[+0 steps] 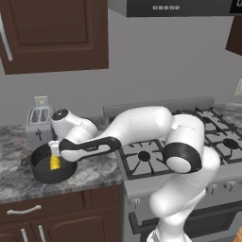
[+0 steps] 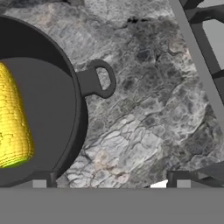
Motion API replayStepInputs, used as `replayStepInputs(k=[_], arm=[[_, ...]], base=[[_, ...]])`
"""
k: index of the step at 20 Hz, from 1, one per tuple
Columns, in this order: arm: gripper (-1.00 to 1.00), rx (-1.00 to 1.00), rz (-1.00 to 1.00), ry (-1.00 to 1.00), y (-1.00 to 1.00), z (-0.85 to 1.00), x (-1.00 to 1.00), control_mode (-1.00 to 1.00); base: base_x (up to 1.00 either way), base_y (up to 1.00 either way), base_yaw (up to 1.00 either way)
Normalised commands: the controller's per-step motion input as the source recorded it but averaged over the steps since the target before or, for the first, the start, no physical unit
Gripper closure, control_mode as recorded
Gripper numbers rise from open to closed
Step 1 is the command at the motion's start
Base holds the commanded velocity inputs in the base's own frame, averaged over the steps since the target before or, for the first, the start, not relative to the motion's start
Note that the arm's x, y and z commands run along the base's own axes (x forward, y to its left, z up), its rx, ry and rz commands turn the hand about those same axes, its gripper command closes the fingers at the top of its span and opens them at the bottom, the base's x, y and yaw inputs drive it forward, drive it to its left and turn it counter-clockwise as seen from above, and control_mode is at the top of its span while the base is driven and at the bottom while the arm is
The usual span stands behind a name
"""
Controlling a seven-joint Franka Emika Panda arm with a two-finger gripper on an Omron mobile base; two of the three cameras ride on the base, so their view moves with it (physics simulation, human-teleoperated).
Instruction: Turn on the sink faucet. Then move the corn from the counter to the sink. Turn off the sink. Move the vegetable from the sink to the pot next to the stove. Finally move the pot to the rear center burner.
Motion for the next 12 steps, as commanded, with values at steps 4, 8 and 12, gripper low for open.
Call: replayStepInputs(k=[4, 8, 12], arm=[[-1.00, 0.00, -0.04, -0.04, -0.02, 0.00, 0.07, -1.00], [-1.00, 0.03, -0.06, -0.03, -0.01, 0.00, 0.23, -1.00], [-1.00, 0.02, -0.07, 0.00, 0.04, 0.00, 0.27, -1.00]], base=[[0.00, 0.00, 0.00], [0.00, 0.00, 0.00], [0.00, 0.00, 0.00]])
